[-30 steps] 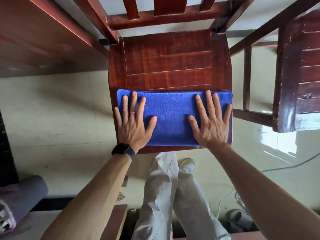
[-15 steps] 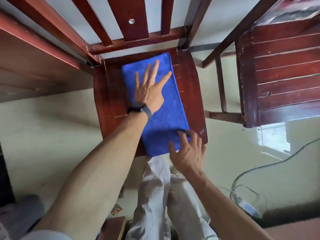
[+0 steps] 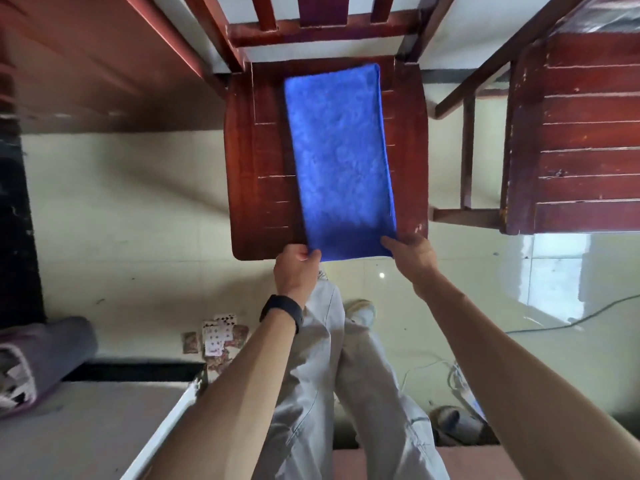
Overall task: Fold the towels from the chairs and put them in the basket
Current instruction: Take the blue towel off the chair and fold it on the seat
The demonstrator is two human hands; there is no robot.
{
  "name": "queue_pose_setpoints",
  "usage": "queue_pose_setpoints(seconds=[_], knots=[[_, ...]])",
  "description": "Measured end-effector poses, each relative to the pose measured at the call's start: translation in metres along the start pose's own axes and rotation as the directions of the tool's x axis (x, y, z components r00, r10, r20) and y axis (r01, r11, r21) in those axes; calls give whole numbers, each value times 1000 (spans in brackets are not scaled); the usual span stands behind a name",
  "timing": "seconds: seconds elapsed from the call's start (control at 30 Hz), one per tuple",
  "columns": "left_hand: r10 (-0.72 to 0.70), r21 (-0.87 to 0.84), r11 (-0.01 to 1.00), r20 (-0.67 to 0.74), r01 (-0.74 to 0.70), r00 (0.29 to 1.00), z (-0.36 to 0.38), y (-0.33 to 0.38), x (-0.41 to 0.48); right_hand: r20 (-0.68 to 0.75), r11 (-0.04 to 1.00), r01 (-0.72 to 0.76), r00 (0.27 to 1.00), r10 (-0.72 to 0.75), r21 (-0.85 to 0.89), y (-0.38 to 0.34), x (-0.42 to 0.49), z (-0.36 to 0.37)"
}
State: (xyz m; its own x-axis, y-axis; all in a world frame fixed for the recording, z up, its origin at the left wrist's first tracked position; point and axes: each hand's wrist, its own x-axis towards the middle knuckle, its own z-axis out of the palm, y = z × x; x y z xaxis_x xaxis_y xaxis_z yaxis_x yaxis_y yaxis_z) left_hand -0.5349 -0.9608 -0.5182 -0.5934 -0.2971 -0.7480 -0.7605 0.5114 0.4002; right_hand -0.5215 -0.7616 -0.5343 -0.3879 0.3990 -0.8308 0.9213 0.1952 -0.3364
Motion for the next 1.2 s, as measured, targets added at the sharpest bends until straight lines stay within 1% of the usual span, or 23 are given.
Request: queue_pose_setpoints(seconds=[0.03,0.1,0.17,0.27,0.4,0.47,0.53,0.63,0.7,0.73,0.77,0.8,0.83,0.87,0.93,0.97,1.03,1.07,1.2], knots=[[-48,-50,998,34,49,998,-2,-2,1,13,999,1,1000,-2,33,2,-3,-1],[-125,-231,960,143,156,982,-8,-8,4,34,992,-9,999,4,129,5,-9,-4],[-141,-351,910,236,220,961,-17,-11,0,37,982,-13,999,6,188,9,-19,-6],[-132,-356,910,243,215,961,-35,-14,-18,43,981,-35,999,28,191,21,-42,-7],[-175,-343,901,276,267,945,-58,-30,-37,83,967,-105,993,88,232,43,-76,-3],[-165,-334,906,289,260,943,-70,-32,-43,93,967,-104,992,84,234,46,-92,-3],[-116,-298,931,307,211,945,-84,-27,-48,89,971,-43,996,23,235,44,-107,-4],[2,-211,974,368,82,930,-106,-6,-47,92,970,84,990,-107,229,26,-119,-10],[41,-192,980,438,49,898,-120,14,-41,111,967,138,980,-164,212,7,-121,-17],[62,-186,982,482,33,874,-126,23,-35,122,960,148,976,-180,237,-4,-120,-21],[94,-172,985,520,-3,849,-130,33,-28,140,951,150,971,-193,270,-16,-118,-26],[137,-146,987,536,-69,833,-133,42,-20,145,947,168,966,-214,276,-28,-113,-31],[183,-109,983,526,-148,831,-133,50,-11,135,945,204,960,-244,256,-39,-107,-35],[239,-64,969,486,-239,841,-131,59,-2,112,947,248,955,-275,206,-49,-99,-38],[355,39,919,350,-392,867,-124,77,20,22,946,305,951,-310,113,-67,-77,-38],[398,81,896,293,-438,869,-119,85,33,-40,946,322,947,-320,45,-76,-64,-36],[422,120,878,262,-463,868,-108,98,62,-132,936,337,928,-348,-99,-91,-35,-32],[412,118,883,268,-454,871,-102,103,77,-143,934,338,925,-353,-120,-99,-21,-29],[388,165,886,246,-432,888,-78,117,121,-159,958,282,945,-286,-48,-120,26,-12]])
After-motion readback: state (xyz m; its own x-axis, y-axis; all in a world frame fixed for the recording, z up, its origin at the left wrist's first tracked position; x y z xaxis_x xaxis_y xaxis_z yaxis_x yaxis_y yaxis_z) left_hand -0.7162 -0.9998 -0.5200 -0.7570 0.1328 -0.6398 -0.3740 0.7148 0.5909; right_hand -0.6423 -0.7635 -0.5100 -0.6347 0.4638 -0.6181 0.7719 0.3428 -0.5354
